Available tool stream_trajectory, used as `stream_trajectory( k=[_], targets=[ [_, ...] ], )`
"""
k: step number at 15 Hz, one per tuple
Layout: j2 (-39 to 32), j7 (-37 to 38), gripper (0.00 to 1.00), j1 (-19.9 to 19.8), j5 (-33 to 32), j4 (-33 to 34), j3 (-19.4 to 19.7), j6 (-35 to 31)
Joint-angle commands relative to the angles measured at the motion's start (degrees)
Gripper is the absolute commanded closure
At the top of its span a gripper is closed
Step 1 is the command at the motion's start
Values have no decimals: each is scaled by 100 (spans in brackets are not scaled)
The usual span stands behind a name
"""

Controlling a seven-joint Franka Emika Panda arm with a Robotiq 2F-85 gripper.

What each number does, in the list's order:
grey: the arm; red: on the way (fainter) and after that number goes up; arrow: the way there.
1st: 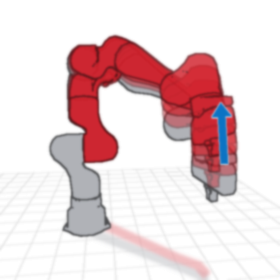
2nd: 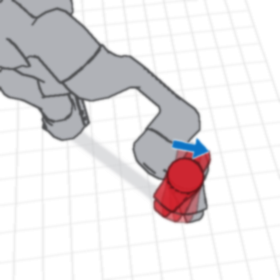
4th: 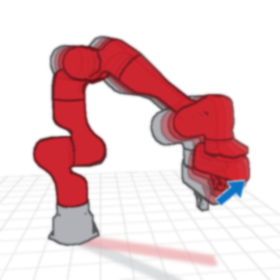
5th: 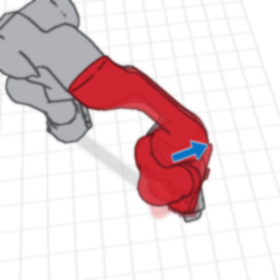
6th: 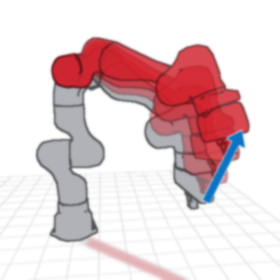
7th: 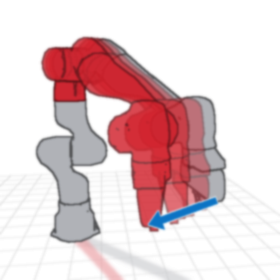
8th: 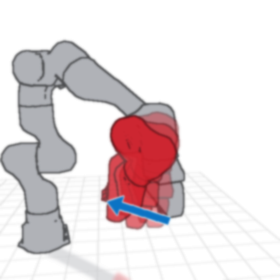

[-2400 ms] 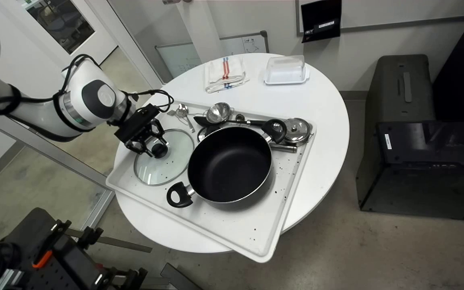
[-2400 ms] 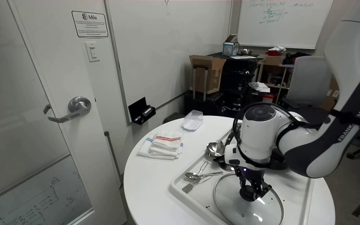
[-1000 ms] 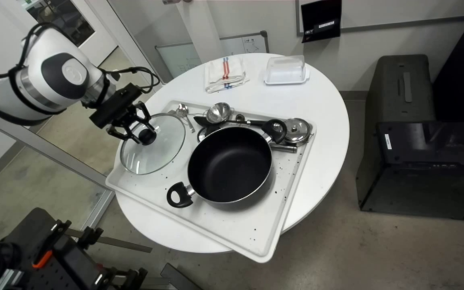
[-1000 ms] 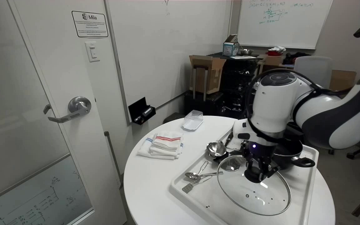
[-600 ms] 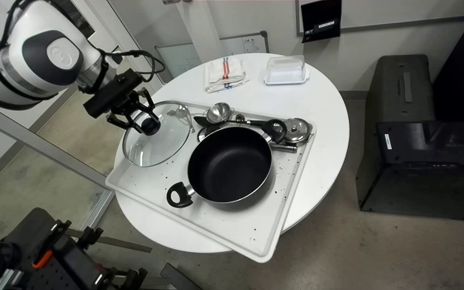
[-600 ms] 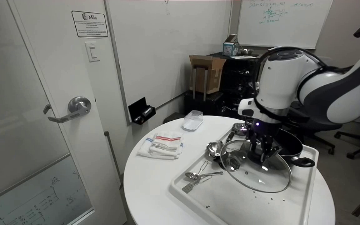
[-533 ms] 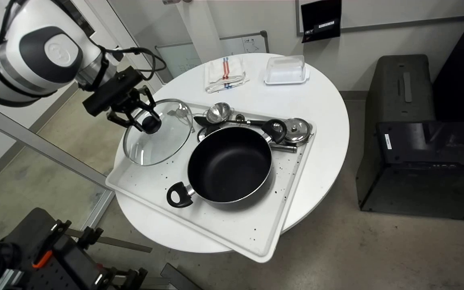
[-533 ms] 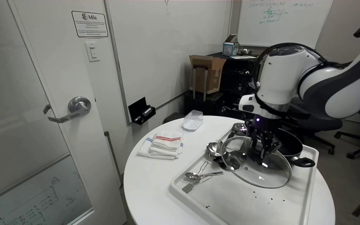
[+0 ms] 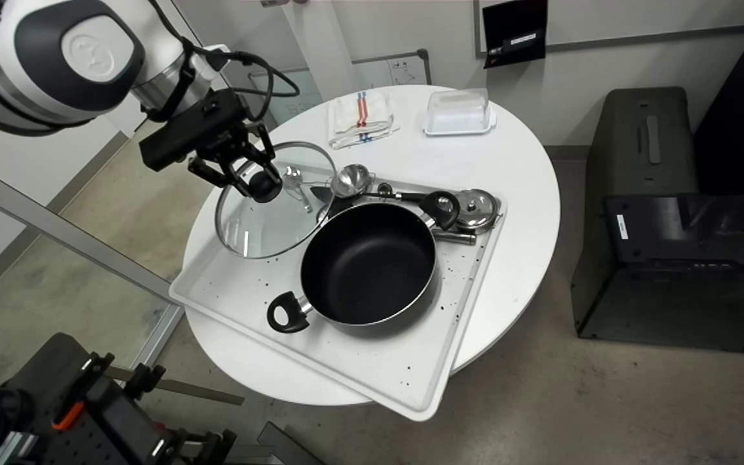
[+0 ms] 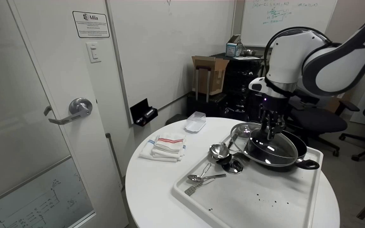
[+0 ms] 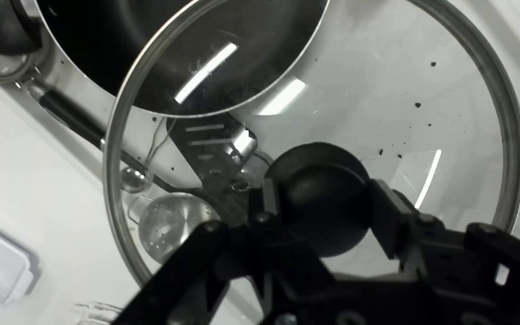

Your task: Put the lid on the pot

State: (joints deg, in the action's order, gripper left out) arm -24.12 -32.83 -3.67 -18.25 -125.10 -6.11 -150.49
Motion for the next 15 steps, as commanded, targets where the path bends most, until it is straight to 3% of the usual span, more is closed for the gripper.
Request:
stream_trajectory(
  k=[1,9,15],
  targets=[
    [215,-144,75,-251,364,71,66,230],
    [97,-235,75,-774,803,280,245,310],
    [-39,-107,75,-875,688,410,539,433]
  ],
)
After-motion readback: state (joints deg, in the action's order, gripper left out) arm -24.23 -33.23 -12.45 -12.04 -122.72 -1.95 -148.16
